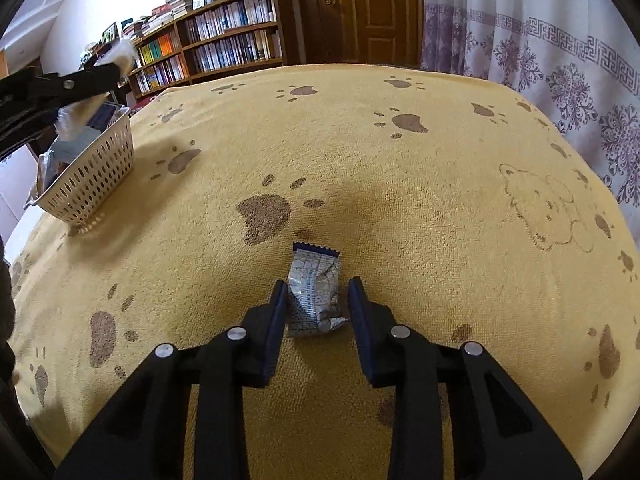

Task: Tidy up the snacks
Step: 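Carry the clear bag into the basket and open the left tool, then grasp the silver-wrapped candy with the right tool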

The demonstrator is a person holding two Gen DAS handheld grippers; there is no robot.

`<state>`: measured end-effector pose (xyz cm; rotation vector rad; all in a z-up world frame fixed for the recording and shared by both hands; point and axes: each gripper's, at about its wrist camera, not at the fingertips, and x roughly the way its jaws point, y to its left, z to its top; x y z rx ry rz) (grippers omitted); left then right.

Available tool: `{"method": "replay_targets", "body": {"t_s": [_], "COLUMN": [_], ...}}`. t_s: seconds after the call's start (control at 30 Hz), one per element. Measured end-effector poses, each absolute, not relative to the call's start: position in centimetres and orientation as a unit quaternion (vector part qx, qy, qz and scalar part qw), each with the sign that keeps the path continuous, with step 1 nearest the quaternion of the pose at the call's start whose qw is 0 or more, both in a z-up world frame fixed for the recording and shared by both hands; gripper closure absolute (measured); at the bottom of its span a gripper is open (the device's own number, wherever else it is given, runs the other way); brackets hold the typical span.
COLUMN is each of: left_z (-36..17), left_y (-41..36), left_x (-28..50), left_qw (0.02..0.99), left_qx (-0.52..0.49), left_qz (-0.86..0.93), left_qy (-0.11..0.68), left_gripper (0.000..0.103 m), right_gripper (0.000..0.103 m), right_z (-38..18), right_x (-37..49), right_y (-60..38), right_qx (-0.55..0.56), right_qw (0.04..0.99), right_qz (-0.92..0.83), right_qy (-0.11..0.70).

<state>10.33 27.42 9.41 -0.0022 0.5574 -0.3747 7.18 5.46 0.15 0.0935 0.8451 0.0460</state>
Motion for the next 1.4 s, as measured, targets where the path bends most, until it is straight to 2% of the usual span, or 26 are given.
{"method": "replay_targets", "body": {"t_s": [0.33,0.67,1.0,1.03,1.1,1.13,1.4], "left_z": [12.4,12.9,11.5,11.2,10.5,10.2,10.0], "left_y": [35.8,44.2,45.1,44.9,44.6,44.5,45.5], "left_x": [9.4,9.7,10.9,11.2,11.8,12.1,12.2], "left_qw": [0.965,0.970,0.965,0.964,0.962,0.961,0.960], "left_qx": [-0.023,-0.065,-0.075,-0.076,-0.078,-0.079,-0.092], "left_qz": [-0.109,-0.038,-0.040,-0.046,-0.058,-0.058,-0.047], "left_qy": [0.236,0.233,0.249,0.251,0.255,0.258,0.259], "left_gripper": [0.074,0.074,0.074,0.073,0.060,0.050,0.048], "right_gripper": [0.071,0.072,0.071,0.071,0.071,0.071,0.071], "right_z": [0.1,0.1,0.1,0.1,0.1,0.1,0.0], "right_x": [7.2,7.2,7.2,7.2,7.2,7.2,7.2], "right_y": [5.3,5.3,5.3,5.3,5.3,5.3,5.3], "right_qx": [0.051,0.051,0.053,0.053,0.052,0.053,0.053], "right_qw": [0.911,0.911,0.911,0.911,0.911,0.911,0.911], "right_qz": [0.025,0.025,0.025,0.025,0.025,0.025,0.025], "right_qy": [0.409,0.409,0.409,0.409,0.409,0.409,0.409]}}
